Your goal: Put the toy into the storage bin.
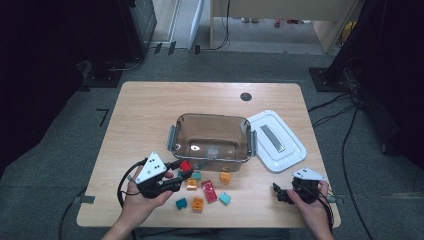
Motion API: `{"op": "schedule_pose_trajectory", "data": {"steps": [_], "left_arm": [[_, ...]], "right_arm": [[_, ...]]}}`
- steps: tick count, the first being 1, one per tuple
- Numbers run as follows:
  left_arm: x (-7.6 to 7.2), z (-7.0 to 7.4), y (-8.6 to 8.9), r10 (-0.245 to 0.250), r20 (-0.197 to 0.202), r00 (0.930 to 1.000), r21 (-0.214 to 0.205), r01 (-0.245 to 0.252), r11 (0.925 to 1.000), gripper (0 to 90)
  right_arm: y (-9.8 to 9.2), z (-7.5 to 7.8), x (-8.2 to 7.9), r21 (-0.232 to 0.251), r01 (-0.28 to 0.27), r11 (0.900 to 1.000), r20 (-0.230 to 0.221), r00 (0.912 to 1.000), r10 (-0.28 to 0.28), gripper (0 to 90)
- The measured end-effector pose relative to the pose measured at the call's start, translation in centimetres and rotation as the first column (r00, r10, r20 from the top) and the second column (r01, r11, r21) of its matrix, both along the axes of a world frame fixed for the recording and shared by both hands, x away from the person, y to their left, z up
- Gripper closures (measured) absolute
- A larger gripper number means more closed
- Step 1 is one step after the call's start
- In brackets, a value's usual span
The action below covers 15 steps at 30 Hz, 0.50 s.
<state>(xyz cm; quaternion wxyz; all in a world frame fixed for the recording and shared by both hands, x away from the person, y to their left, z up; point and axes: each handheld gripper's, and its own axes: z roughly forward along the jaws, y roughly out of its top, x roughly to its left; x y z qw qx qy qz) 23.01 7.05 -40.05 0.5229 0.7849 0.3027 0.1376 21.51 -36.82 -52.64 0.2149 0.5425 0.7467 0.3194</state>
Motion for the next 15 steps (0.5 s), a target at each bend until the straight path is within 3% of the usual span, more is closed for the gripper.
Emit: {"op": "schedule_pose_trajectory", "data": {"steps": [9,15], "left_arm": [[2.7,2.0,-1.5,0.002,0.017,0.9999,-0.013,-0.002,0.9999,57.4],[4.9,2.7,-2.3,-0.004,-0.019,0.9998,-0.045,0.003,0.999,57.3]], "right_arm": [[0.0,0.0,0.0,0.001,0.0,1.0,0.001,1.0,0.0,0.0],[0.0,0.0,0.0,0.001,-0.001,1.0,0.001,1.0,0.001,0.0]]}}
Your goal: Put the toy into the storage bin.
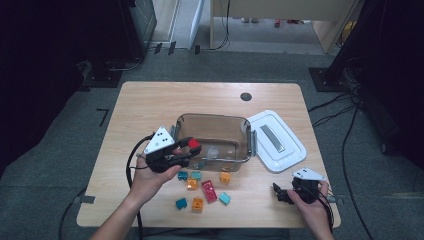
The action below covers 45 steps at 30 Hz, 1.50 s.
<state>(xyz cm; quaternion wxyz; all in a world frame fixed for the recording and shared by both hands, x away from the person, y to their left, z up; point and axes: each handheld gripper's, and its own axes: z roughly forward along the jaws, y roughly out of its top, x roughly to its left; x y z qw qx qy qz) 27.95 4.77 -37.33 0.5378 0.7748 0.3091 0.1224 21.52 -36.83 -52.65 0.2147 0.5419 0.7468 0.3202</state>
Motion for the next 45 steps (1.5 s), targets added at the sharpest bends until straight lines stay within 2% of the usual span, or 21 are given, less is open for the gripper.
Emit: {"op": "schedule_pose_trajectory", "data": {"steps": [7,10,15,19,22,27,31,36,45], "left_arm": [[2.3,-0.3,-1.0,0.013,-0.041,0.9991,0.009,-0.013,0.9999,57.3],[3.3,-0.7,-1.7,0.025,-0.071,0.9972,0.034,-0.022,0.9992,57.4],[4.5,-1.2,-2.3,0.056,-0.14,0.9886,0.075,-0.046,0.9961,57.1],[5.0,-1.6,-2.4,0.055,-0.173,0.9834,0.092,-0.039,0.995,55.9],[4.8,-1.6,-2.4,0.05,-0.174,0.9835,0.096,-0.033,0.9948,49.6],[4.4,-1.4,-1.6,0.03,-0.161,0.9865,0.06,-0.02,0.998,38.6],[3.9,-1.2,-1.1,0.02,-0.148,0.9888,0.048,-0.012,0.9988,31.6],[2.5,-1.1,0.2,0.011,-0.103,0.9946,0.032,-0.008,0.9995,28.7],[0.1,-1.1,2.3,0.01,-0.067,0.9977,-0.003,-0.01,0.9999,28.3]], "right_arm": [[0.0,0.0,0.0,0.001,-0.001,1.0,0.001,1.0,0.001,0.0],[0.0,0.0,0.0,0.0,-0.004,1.0,0.001,1.0,0.004,0.0],[0.0,0.0,0.0,0.0,-0.004,1.0,0.001,1.0,0.004,0.0],[0.0,0.0,0.0,0.0,-0.006,1.0,0.0,1.0,0.006,0.0],[-0.1,0.0,0.0,0.0,-0.006,1.0,0.0,1.0,0.006,0.0],[-0.1,0.0,0.0,0.0,-0.006,1.0,0.0,1.0,0.006,0.0],[-0.1,0.0,0.0,0.0,-0.007,1.0,0.0,1.0,0.007,0.0],[-0.1,0.0,0.0,0.0,-0.007,1.0,0.0,1.0,0.007,0.0],[0.0,0.0,0.0,0.001,-0.007,1.0,-0.002,1.0,0.007,0.0]]}}
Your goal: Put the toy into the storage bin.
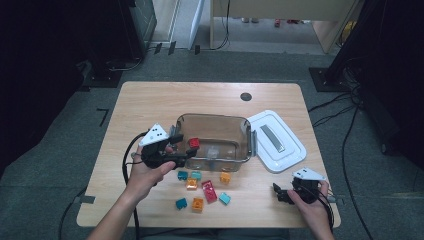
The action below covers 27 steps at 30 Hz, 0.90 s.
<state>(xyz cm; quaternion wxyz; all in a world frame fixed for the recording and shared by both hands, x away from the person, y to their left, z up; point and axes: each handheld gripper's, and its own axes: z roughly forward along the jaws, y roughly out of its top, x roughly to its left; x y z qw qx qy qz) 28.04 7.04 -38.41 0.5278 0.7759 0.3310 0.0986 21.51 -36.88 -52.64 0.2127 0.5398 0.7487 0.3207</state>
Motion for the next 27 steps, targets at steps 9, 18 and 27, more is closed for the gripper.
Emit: {"op": "schedule_pose_trajectory", "data": {"steps": [9,18,27], "left_arm": [[-3.5,-1.4,2.2,0.009,0.026,0.9996,-0.002,-0.009,1.0,30.6],[-7.0,-6.1,3.6,-0.001,-0.008,1.0,0.033,0.001,0.9994,35.5],[-7.9,-9.8,3.7,-0.014,-0.078,0.9969,0.103,0.022,0.9945,44.1]], "right_arm": [[0.0,0.0,0.0,-0.001,0.0,1.0,0.0,1.0,0.0,0.0],[0.0,0.0,0.0,-0.002,0.002,1.0,0.001,1.0,-0.002,0.0],[0.0,0.0,0.0,-0.002,0.002,1.0,0.001,1.0,-0.002,0.0]]}}
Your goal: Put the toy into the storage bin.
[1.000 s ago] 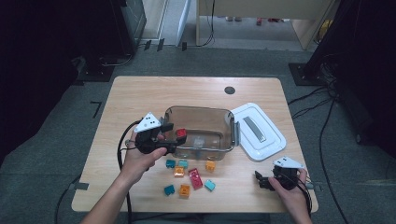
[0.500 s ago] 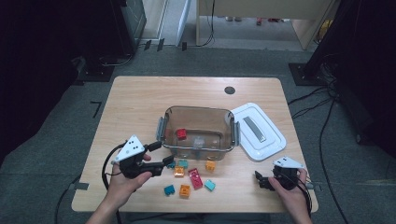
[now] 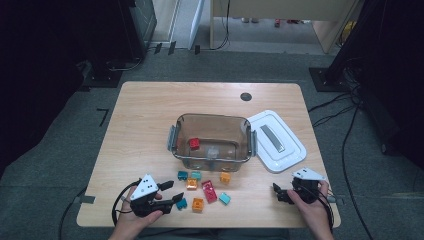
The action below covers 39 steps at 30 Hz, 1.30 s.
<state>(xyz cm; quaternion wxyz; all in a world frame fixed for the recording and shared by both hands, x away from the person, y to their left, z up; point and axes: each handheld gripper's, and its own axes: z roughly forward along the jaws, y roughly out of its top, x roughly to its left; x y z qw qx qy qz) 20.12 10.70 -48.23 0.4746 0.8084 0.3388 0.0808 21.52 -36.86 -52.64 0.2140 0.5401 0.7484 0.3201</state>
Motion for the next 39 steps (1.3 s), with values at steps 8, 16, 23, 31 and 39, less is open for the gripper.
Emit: {"op": "schedule_pose_trajectory", "data": {"steps": [8,16,23,31,39], "left_arm": [[-0.7,-1.7,-0.6,-0.037,-0.028,0.9989,0.066,0.039,0.9971,50.0],[-1.1,-2.9,-1.7,-0.049,-0.055,0.9973,0.14,0.056,0.9885,55.5],[-1.3,-3.2,-2.0,-0.035,-0.035,0.9988,0.176,0.041,0.9835,64.0],[-1.2,-2.8,-2.0,-0.031,-0.019,0.9993,0.18,0.034,0.983,67.5],[-0.9,-1.4,-1.7,-0.029,-0.008,0.9995,0.124,0.03,0.9918,67.6]], "right_arm": [[0.0,0.0,0.0,0.0,0.0,1.0,0.0,1.0,0.0,0.0],[0.0,0.0,0.0,0.0,0.0,1.0,0.0,1.0,0.0,0.0],[0.0,0.0,0.0,0.0,0.0,1.0,0.0,1.0,0.0,0.0],[0.0,0.0,0.0,0.0,0.0,1.0,0.0,1.0,0.0,0.0],[0.0,0.0,0.0,0.0,0.0,1.0,0.0,1.0,0.0,0.0]]}}
